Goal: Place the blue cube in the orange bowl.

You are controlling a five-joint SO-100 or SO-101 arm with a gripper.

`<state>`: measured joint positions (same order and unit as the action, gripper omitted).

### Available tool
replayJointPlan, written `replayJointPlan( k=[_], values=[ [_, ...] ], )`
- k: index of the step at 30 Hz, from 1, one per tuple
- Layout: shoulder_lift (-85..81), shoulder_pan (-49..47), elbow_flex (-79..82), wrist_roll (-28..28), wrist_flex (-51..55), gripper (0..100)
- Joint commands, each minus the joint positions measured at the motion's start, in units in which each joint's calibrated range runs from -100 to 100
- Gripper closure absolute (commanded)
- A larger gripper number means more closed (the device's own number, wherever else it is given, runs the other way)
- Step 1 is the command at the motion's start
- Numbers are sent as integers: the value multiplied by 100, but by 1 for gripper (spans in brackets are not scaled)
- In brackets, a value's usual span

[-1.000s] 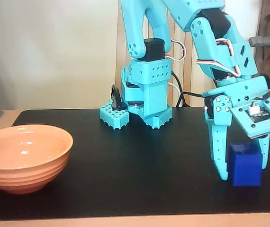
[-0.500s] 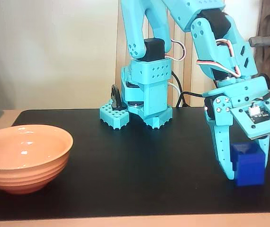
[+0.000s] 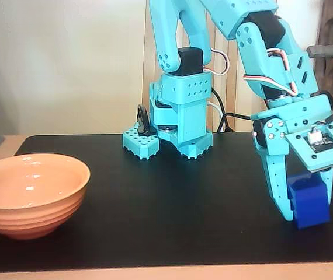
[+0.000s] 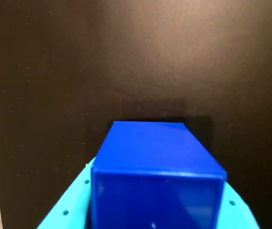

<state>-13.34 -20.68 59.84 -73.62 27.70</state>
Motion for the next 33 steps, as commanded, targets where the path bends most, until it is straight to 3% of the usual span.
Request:
replayJointPlan(
  k=[1, 33],
  values=[
    [-85, -59, -113, -19, -165, 86],
    [-93, -39, -122, -24, -357, 85]
  ],
)
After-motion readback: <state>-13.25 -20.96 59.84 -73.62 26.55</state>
